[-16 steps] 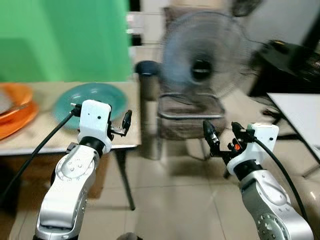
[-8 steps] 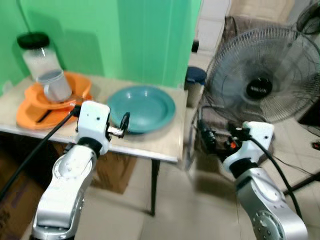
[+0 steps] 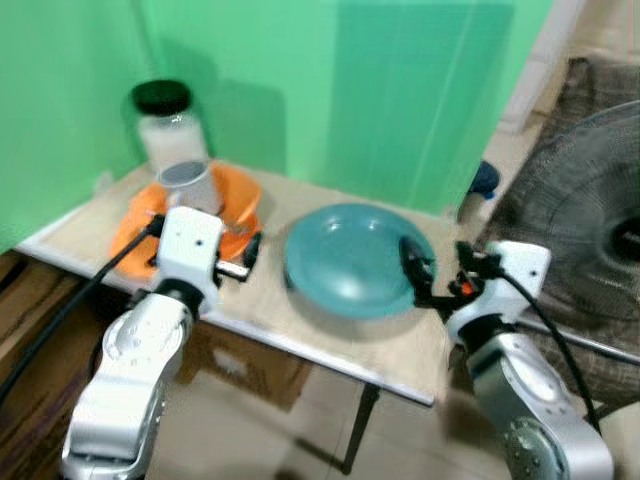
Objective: Setting the table
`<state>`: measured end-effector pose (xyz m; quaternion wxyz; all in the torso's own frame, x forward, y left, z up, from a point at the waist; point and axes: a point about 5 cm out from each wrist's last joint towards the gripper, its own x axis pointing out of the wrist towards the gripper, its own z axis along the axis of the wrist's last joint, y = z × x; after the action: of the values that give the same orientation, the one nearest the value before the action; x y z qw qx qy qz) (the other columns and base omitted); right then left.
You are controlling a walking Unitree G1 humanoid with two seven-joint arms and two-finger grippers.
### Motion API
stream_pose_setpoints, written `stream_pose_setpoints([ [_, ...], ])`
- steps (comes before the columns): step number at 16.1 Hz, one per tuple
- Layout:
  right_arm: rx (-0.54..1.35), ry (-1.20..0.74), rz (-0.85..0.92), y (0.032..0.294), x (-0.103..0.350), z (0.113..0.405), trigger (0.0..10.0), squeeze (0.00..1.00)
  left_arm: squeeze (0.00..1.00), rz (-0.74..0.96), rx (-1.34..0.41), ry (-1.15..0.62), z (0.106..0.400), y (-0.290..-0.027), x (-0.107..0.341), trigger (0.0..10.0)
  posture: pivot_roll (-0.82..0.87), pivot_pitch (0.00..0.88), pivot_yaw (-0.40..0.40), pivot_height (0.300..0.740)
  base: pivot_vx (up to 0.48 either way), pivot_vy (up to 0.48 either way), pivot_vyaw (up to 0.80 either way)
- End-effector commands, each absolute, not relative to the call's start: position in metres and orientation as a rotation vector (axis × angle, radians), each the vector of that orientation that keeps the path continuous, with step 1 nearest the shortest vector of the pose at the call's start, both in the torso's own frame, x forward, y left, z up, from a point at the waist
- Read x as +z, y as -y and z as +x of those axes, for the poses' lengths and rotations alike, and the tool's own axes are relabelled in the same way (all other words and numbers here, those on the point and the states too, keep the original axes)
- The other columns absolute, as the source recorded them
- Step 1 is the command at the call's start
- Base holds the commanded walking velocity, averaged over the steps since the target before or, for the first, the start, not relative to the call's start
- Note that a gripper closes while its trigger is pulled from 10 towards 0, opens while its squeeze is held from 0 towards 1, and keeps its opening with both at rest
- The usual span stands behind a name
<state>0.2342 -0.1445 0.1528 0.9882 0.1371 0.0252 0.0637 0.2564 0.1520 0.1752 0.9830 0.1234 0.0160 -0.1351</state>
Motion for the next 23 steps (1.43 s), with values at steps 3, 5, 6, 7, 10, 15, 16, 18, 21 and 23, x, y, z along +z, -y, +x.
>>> stream_pose_setpoints([
  [3,0.063,-0.049,0.27,0.16,0.153,0.24,10.0,0.0,0.0,0.239,-0.386,-0.025,0.261,-0.139,0.171,10.0,0.08,0.0,-0.012,0.74,0.0,0.0,0.0],
  [5,0.031,-0.044,0.263,0.168,0.154,0.242,10.0,0.0,0.0,0.226,-0.468,0.014,0.265,-0.13,0.175,10.0,0.07,0.0,-0.02,0.74,0.0,0.0,0.0],
  [6,0.012,-0.041,0.262,0.175,0.155,0.244,10.0,0.0,0.0,0.199,-0.563,0.04,0.268,-0.119,0.178,10.0,0.07,0.0,-0.029,0.74,0.0,0.0,0.0],
  [7,0.004,-0.038,0.262,0.178,0.156,0.246,10.0,0.0,0.0,0.191,-0.611,0.045,0.271,-0.114,0.178,10.0,0.07,0.0,-0.029,0.74,0.0,0.0,0.0],
  [10,0.002,-0.094,0.23,0.188,0.151,0.253,10.0,0.0,0.0,0.238,-0.752,-0.019,0.285,-0.103,0.16,10.0,0.05,0.0,-0.036,0.74,0.0,0.0,0.0],
  [15,0.007,-0.172,0.229,0.198,0.138,0.26,10.0,0.0,0.0,0.384,-0.832,-0.106,0.324,-0.107,0.131,10.0,0.0,0.0,-0.004,0.74,0.0,0.0,0.0],
  [16,0.008,-0.175,0.227,0.198,0.138,0.26,10.0,0.0,0.0,0.388,-0.845,-0.108,0.326,-0.106,0.129,10.0,0.0,0.0,-0.004,0.74,0.0,0.0,0.0],
  [18,0.007,-0.192,0.246,0.199,0.136,0.26,10.0,0.0,0.0,0.438,-0.89,-0.16,0.326,-0.106,0.109,10.0,-0.01,0.0,0.008,0.74,0.0,0.0,0.0],
  [21,0.014,-0.193,0.331,0.201,0.139,0.263,10.0,0.0,0.0,0.473,-0.917,-0.165,0.32,-0.11,0.101,10.0,-0.02,0.0,0.013,0.74,0.0,0.0,0.0],
  [23,0.053,-0.207,0.409,0.2,0.14,0.266,10.0,0.0,0.0,0.48,-0.914,-0.138,0.317,-0.112,0.102,10.0,-0.02,0.0,0.012,0.74,0.0,0.0,0.0],
])
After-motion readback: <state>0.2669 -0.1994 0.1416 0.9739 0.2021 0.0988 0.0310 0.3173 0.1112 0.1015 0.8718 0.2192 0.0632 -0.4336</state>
